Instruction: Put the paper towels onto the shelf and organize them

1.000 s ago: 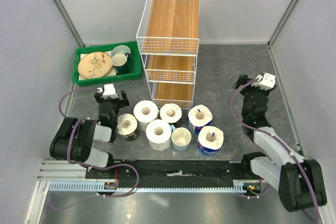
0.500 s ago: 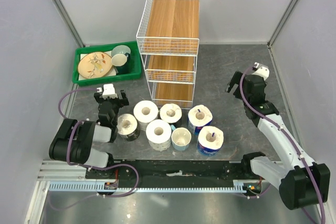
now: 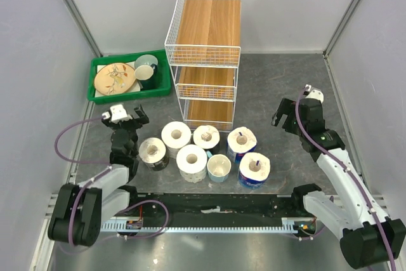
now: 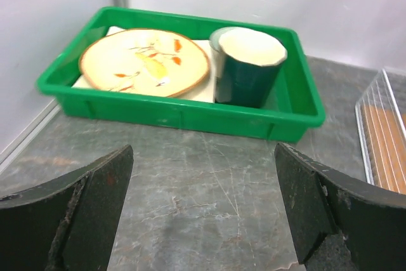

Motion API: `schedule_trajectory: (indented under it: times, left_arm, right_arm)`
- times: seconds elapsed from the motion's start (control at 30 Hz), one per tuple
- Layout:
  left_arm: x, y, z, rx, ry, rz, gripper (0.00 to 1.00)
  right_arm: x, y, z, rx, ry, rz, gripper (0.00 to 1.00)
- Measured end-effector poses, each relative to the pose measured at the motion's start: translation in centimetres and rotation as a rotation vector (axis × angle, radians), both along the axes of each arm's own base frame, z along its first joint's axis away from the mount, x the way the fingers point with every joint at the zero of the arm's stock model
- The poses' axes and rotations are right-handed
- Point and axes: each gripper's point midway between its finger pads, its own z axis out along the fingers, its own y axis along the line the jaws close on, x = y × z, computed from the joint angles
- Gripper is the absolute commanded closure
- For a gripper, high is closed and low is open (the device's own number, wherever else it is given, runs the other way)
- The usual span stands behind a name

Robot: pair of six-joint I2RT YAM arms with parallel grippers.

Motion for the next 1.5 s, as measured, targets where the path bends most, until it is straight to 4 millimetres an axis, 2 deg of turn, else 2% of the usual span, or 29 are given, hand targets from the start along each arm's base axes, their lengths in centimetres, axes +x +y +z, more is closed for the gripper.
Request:
schedule_trajectory:
  times: [0.1,0.2,0.33,0.47,0.67,0.83,0.93,1.1,1.2,1.5]
  left_arm:
    - [-0.7,1.1,0.9,-0.083,-0.006,0.073,0.01]
    - [-1.1,1.5,3.9,-0.189,-0.05,0.11,0.01]
    - [-1.7,1.4,8.4,-0.299,-0.096,0.111,0.0]
    - [-2.4,0.4,10.3,-0.382,-0.066,0.063,0.01]
    - [-3.9,-1.4,10.0,-0.428,0.058,-0.022,0.01]
    - [-5.1,-2.9,11.8,-0.424,0.126,-0.104,0.01]
    - [-5.9,-3.4,12.5,-0.426,0.137,-0.137,0.01]
    - [-6.9,-3.9,11.9,-0.423,0.181,-0.164,0.01]
    - [-7.3,-4.2,10.9,-0.422,0.228,-0.171,0.01]
    - [-8.2,-5.3,8.9,-0.425,0.297,-0.226,0.05]
  right_arm:
    - [-0.7,0.3,0.2,0.009,0.024,0.021,0.02]
    - [-1.3,0.6,0.4,0.02,0.034,0.038,0.02]
    - [-2.1,0.7,1.2,0.031,0.029,0.049,0.02]
    - [-3.0,0.6,1.9,0.039,0.012,0.054,0.02]
    - [-4.0,0.9,2.4,0.051,0.031,0.076,0.02]
    - [-4.8,0.9,3.7,0.055,0.029,0.085,0.02]
    - [-5.2,0.2,4.5,0.029,0.03,0.063,0.02]
    - [-5.4,-1.1,5.4,-0.019,0.043,0.008,0.02]
    - [-5.3,-1.5,5.1,-0.032,0.061,-0.014,0.02]
    - [-5.4,-1.4,4.4,-0.039,0.096,-0.001,0.02]
